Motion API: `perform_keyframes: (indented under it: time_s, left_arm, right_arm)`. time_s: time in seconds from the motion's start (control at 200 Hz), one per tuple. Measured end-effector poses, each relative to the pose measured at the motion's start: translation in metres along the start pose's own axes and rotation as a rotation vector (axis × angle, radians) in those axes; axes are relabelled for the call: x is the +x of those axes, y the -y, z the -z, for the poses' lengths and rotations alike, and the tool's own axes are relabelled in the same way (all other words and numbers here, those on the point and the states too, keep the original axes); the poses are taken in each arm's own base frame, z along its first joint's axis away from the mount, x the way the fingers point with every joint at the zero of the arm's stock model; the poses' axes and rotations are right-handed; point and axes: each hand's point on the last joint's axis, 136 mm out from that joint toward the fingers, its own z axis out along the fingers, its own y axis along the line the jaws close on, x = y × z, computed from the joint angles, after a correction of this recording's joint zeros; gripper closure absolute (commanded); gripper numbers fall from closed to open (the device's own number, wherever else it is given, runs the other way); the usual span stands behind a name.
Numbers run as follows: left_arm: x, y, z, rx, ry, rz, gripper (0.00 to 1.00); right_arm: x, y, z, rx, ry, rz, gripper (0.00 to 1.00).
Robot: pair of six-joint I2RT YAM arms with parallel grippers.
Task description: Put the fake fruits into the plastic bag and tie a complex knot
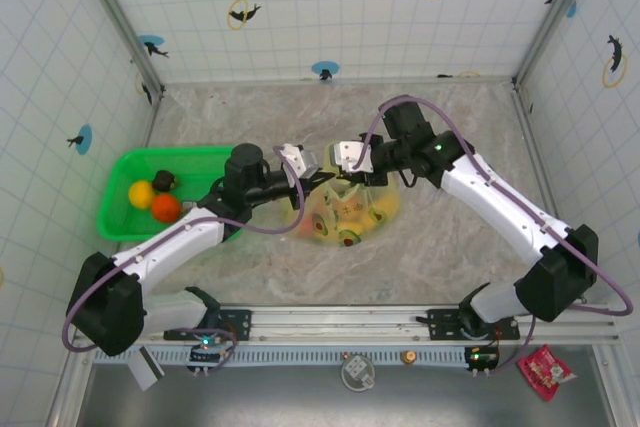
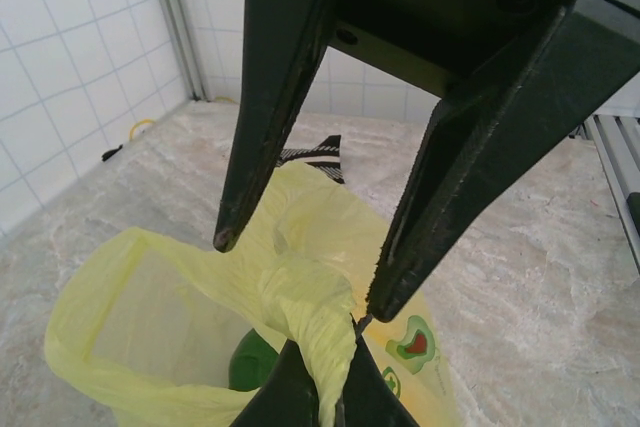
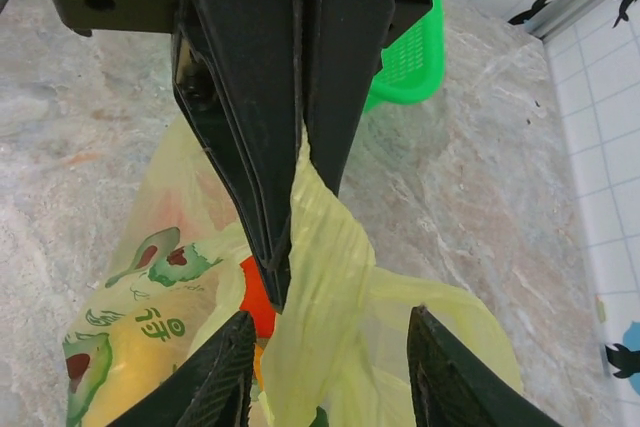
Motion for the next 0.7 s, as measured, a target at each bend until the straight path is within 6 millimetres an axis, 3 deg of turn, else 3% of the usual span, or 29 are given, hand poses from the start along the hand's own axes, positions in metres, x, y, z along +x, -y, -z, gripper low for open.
perform_keyframes:
  time_s: [0.225, 0.45, 0.515, 0.701]
  left_arm:
    - [0.000, 0.000, 0.000, 0.001, 0.001, -0.001, 1.00]
    - [-0.005, 0.008, 0.001, 0.022, 0.013, -0.012, 1.00]
    - [-0.004, 0.008, 0.002, 0.021, 0.012, -0.017, 1.00]
    - [-0.004, 0.004, 0.004, -0.007, 0.012, -0.035, 1.00]
  right_arm:
    - [0.002, -0.002, -0.003, -0.004, 0.007, -0.010, 0.49]
    - [0.004, -0.001, -0.010, -0.011, 0.009, -0.028, 0.55]
    - [0.006, -0.002, -0.013, -0.020, 0.010, -0.037, 0.61]
    - [0.005, -0.010, -0.017, -0.053, 0.012, -0.055, 0.91]
